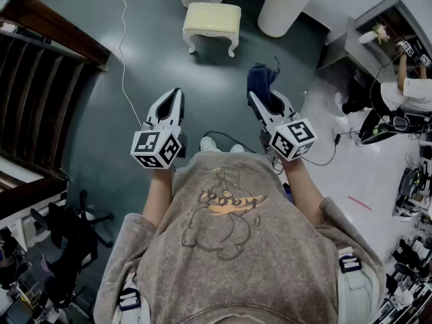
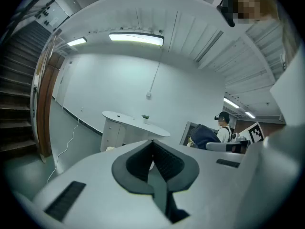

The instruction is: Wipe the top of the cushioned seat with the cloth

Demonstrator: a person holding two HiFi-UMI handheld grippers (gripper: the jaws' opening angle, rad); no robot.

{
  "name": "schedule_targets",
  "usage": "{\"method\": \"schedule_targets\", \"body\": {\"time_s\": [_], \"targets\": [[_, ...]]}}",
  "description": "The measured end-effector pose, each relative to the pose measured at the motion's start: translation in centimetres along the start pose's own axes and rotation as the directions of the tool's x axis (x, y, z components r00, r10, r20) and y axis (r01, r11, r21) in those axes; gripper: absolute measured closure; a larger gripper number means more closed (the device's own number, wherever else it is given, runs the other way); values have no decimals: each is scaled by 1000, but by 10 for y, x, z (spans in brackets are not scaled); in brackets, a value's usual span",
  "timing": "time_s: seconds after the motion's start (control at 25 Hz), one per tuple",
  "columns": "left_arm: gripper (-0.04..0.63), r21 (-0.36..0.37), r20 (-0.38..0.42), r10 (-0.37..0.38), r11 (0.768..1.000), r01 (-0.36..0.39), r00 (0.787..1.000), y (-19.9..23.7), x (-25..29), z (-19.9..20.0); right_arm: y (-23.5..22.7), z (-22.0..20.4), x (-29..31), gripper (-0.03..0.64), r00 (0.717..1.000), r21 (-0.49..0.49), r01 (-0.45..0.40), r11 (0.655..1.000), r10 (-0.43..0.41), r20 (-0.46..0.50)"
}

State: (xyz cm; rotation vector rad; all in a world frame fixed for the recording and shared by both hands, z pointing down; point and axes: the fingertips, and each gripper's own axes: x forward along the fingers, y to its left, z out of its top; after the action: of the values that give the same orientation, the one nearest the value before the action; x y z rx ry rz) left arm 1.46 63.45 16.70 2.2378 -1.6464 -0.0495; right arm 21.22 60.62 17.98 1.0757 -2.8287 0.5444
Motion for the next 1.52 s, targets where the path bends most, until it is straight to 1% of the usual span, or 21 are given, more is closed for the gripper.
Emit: {"method": "schedule_targets", "body": {"time_s": [0.16, 0.28, 0.4, 0.44, 0.56, 0.64, 0.72, 1.0, 1.24, 1.52], "targets": [[577, 13, -2, -12, 1000, 12, 1000, 10, 3, 3, 6, 0, 12, 505, 1000, 28, 1, 1000, -2, 22], [577, 22, -9, -23, 999, 24, 1000, 26, 5, 3, 12, -3, 26, 505, 1000, 34, 9, 999, -10, 24], [577, 78, -27, -37, 996, 39, 999, 40, 8, 1, 18, -8, 40, 503, 1000, 17, 22, 1000, -22, 21], [577, 88, -29, -45, 995, 48, 999, 43, 10, 2, 18, -9, 44, 503, 999, 13, 29, 1000, -29, 21], [577, 79, -26, -68, 994, 70, 997, 43, 24, 7, 9, -7, 45, 503, 998, 19, 58, 998, -59, 18], [577, 98, -28, -74, 992, 76, 997, 44, 34, 11, 1, -5, 47, 503, 997, 21, 74, 997, -74, 17], [577, 112, -34, -77, 990, 80, 996, 48, 44, 14, -7, -1, 53, 503, 996, 24, 85, 996, -86, 20], [577, 93, -42, -63, 993, 67, 997, 70, 85, 20, -41, 11, 89, 503, 995, 40, 93, 995, -94, 28], [577, 80, -49, -44, 996, 48, 998, 91, 150, 31, -89, 26, 134, 503, 998, 30, 63, 998, -64, 7], [577, 67, -68, -25, 997, 29, 997, 113, 236, 59, -162, 59, 193, 503, 998, 53, 67, 996, -67, -9]]}}
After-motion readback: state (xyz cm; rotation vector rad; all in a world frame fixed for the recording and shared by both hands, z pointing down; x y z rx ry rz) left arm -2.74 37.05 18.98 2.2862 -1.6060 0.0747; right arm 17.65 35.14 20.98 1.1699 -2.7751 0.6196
